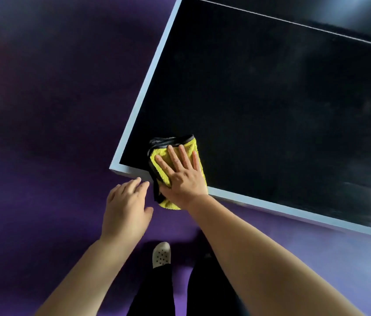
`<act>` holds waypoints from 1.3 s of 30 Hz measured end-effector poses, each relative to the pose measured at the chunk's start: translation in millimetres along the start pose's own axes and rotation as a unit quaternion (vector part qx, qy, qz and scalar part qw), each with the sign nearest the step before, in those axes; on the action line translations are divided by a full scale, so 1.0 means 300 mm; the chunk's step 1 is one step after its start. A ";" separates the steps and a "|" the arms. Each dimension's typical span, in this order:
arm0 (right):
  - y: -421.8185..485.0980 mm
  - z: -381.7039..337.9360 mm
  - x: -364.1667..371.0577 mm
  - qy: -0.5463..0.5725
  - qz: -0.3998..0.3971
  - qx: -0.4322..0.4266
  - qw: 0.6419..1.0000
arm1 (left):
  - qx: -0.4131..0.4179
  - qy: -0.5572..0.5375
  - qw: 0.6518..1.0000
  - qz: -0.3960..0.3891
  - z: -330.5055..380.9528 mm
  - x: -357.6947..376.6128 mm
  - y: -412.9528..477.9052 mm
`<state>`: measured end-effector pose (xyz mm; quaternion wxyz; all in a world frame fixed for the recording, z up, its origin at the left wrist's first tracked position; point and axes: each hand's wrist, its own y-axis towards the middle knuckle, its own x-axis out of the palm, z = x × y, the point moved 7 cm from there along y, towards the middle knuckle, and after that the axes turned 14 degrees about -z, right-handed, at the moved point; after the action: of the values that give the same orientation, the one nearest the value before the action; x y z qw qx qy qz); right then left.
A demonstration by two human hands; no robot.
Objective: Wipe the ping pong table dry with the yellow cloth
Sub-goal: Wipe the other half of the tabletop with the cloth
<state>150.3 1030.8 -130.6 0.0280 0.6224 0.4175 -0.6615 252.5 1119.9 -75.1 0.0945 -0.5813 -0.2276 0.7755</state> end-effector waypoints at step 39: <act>-1.333 1.969 0.490 0.136 0.077 0.194 0.969 | 0.292 0.170 0.927 -0.162 2.361 0.546 0.108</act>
<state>-577.7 1014.6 -121.0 -0.0991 0.7300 0.2323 -0.6351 -462.9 986.4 -74.5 0.4219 -0.6061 -0.0624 0.6713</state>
